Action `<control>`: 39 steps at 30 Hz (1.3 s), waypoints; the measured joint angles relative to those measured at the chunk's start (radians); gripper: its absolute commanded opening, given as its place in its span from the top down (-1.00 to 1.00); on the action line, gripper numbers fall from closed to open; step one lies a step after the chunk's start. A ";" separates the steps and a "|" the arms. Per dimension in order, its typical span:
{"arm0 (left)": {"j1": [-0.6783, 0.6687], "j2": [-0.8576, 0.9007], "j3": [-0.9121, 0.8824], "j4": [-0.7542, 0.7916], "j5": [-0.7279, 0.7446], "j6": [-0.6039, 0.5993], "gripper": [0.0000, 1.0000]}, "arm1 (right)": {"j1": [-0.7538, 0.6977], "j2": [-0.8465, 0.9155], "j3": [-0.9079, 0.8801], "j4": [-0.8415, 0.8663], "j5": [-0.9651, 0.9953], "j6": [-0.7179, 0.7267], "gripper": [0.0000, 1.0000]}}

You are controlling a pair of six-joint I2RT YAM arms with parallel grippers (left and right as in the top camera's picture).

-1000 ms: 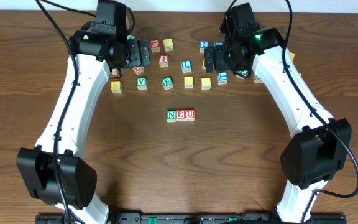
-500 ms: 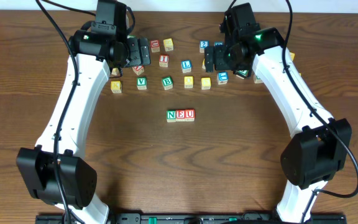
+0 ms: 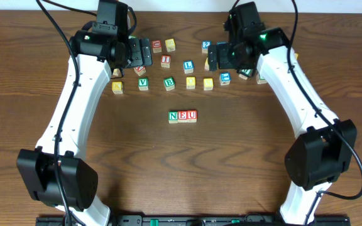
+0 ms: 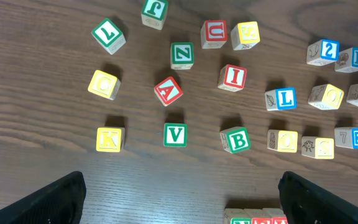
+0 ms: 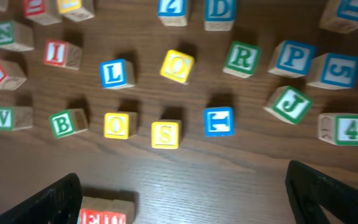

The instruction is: Spell out NEURIPS

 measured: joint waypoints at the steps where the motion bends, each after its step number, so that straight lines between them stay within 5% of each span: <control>1: 0.000 0.000 0.000 0.000 0.000 0.000 -0.95 | -0.010 0.000 0.000 0.000 0.000 0.000 -0.99; 13: 0.000 0.000 0.000 0.000 0.000 0.000 -0.96 | -0.118 0.000 0.000 0.024 0.007 0.001 -0.97; 20: 0.000 0.000 0.000 0.000 0.000 0.000 -0.96 | -0.123 0.000 0.000 0.109 0.007 0.011 -0.58; 28: 0.000 0.000 0.000 0.000 0.000 0.000 -0.96 | -0.111 0.024 0.003 0.306 0.008 0.031 -0.37; 39: 0.000 0.000 0.000 -0.001 0.000 0.000 -0.96 | -0.071 0.244 0.008 0.360 0.035 0.074 -0.34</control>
